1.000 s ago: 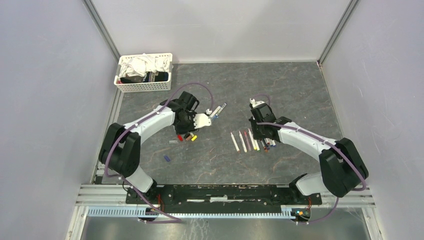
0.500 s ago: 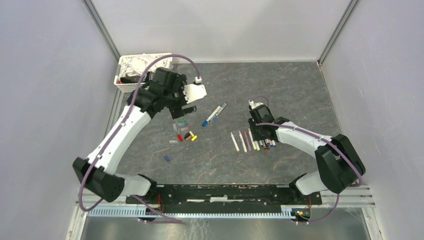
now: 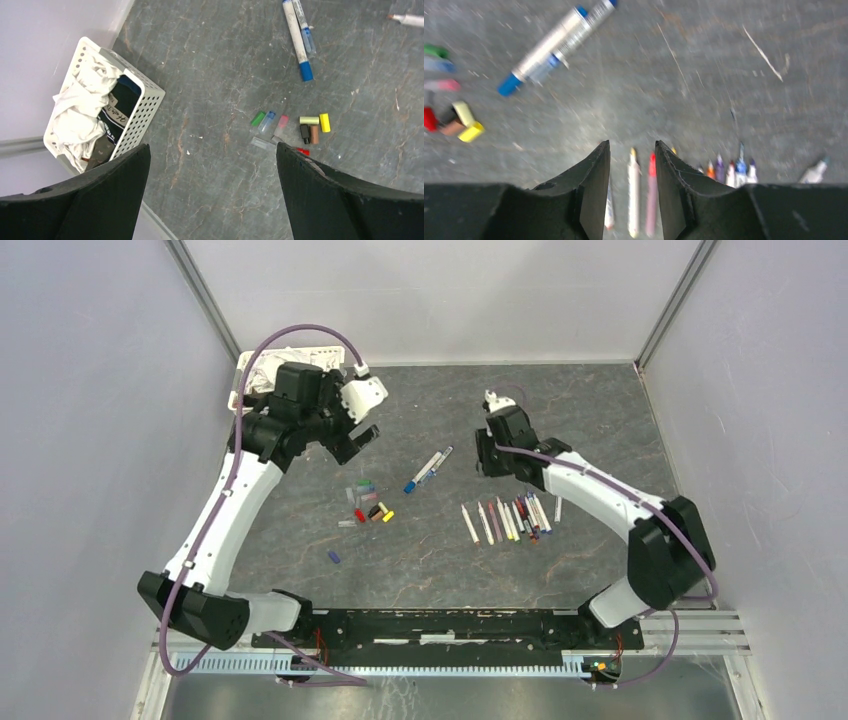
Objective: Open the pen caps
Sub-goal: Place the pen at the center of the board, then pick up the pen from the center of the board.
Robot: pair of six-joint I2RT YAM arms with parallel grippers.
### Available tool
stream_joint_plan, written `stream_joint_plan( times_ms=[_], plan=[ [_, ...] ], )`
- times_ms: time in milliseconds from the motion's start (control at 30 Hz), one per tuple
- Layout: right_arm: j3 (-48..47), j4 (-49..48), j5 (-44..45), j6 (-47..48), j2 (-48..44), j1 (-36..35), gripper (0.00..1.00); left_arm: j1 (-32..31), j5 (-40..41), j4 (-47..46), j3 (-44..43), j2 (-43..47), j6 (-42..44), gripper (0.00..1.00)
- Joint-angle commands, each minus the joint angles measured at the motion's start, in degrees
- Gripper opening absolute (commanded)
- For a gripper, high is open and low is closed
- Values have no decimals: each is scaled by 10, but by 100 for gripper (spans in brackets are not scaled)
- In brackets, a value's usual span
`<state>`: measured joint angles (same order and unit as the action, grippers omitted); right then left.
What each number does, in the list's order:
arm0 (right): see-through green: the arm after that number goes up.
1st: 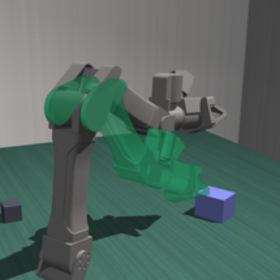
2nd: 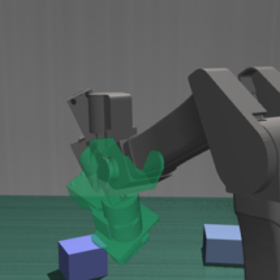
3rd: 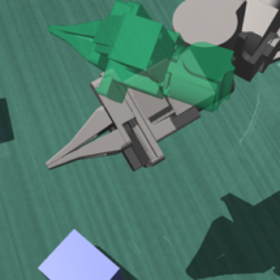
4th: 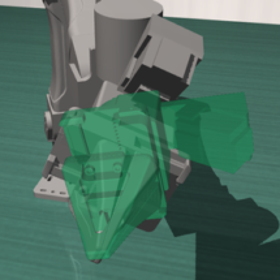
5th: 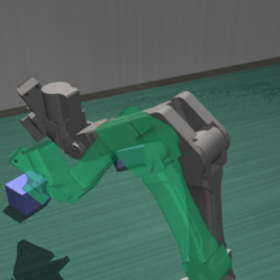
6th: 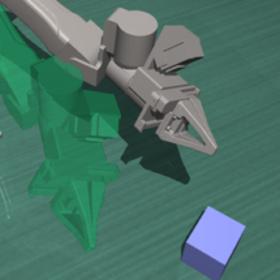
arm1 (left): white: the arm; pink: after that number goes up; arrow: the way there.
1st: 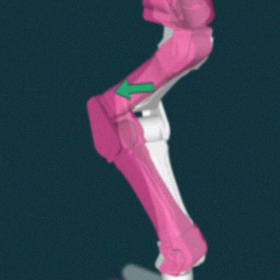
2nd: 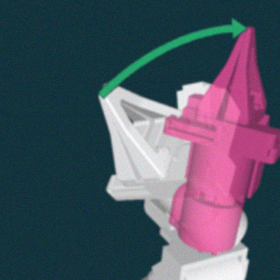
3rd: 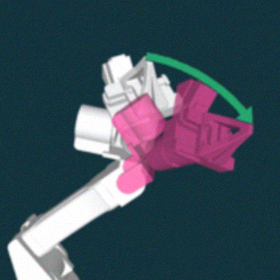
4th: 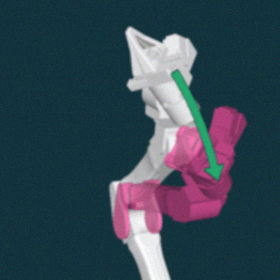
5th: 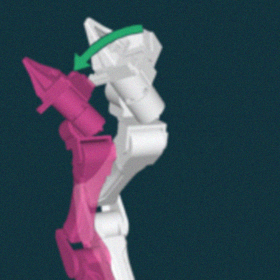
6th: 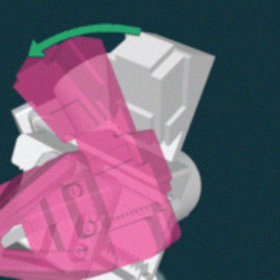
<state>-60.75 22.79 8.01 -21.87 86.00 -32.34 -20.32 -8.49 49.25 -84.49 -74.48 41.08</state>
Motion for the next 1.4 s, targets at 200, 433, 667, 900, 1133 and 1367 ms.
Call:
stream_joint_plan(
  times_ms=[200, 433, 667, 900, 1133, 1367],
  plan=[
    [-185, -32, 2, -128, 210, -25, 45, 29, -88, 15, -14, 25, -41, 100],
    [-266, -39, 19, -175, 317, -26, 43, 29, -73, 19, 26, 31, -45, 100],
    [-300, -35, 21, -201, 371, -26, 43, 29, -108, 16, 76, 52, -30, 100],
    [-293, -38, 23, -210, 382, -26, 40, 29, -105, 21, 109, 48, -24, 100],
    [-275, -63, 16, -223, 361, -27, 40, 29, -99, 3, 144, 50, -21, 100],
    [-337, -16, 41, -216, 409, -30, 40, 28, -102, 4, 150, 49, -23, 100]
  ],
)
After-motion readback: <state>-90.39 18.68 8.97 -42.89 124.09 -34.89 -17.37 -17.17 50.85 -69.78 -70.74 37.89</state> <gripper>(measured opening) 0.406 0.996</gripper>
